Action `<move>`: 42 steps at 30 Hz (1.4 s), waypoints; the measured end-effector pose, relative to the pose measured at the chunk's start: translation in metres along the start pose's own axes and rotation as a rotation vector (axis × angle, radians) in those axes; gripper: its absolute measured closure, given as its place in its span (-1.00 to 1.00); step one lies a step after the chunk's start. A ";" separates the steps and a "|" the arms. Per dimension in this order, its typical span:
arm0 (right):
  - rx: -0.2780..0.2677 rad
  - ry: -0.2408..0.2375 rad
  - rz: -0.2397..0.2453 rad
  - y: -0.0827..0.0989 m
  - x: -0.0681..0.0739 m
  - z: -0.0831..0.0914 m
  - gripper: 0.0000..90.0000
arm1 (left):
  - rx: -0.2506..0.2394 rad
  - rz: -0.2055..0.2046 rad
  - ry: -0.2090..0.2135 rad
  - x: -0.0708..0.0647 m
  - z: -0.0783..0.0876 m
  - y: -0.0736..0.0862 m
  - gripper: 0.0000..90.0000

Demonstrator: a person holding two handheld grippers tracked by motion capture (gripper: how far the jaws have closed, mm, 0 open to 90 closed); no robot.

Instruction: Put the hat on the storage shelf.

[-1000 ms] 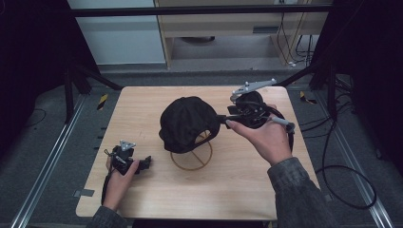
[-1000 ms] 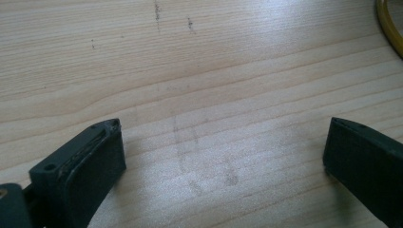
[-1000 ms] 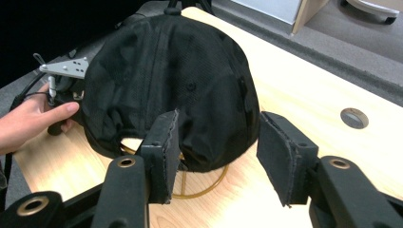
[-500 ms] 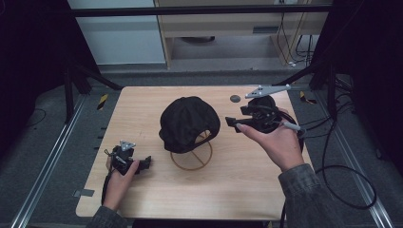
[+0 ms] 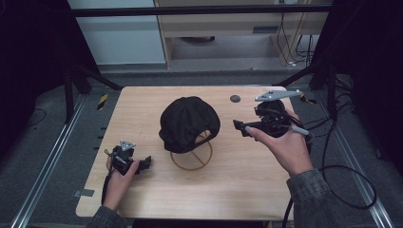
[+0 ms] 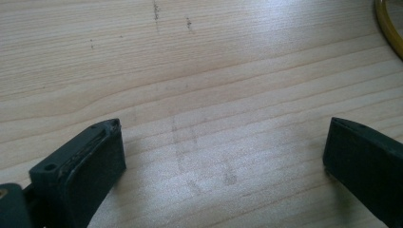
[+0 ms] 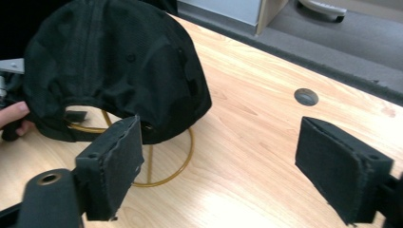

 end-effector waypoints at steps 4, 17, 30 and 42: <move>-0.002 0.005 -0.006 0.007 -0.005 -0.002 -0.76 | 0.000 0.002 0.001 0.000 0.000 0.000 -1.00; -0.005 0.021 -0.050 0.042 -0.022 -0.011 -0.80 | 0.003 -0.001 0.001 0.000 0.000 0.000 -1.00; 0.051 0.043 -0.068 0.098 -0.028 -0.050 -0.73 | 0.002 -0.001 0.000 0.000 0.000 0.000 -1.00; 0.115 0.038 -0.062 0.133 -0.021 -0.086 -0.76 | 0.003 0.000 0.000 -0.001 0.000 0.000 -1.00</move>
Point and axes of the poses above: each handheld gripper's, and its own axes: z roughly backward along the jaws, y roughly out of its underside, x roughly to its left, the point moved 7 cm from there along -z, roughly forward along the jaws, and after that the axes turned 9 degrees about x, right-handed, at the moved point
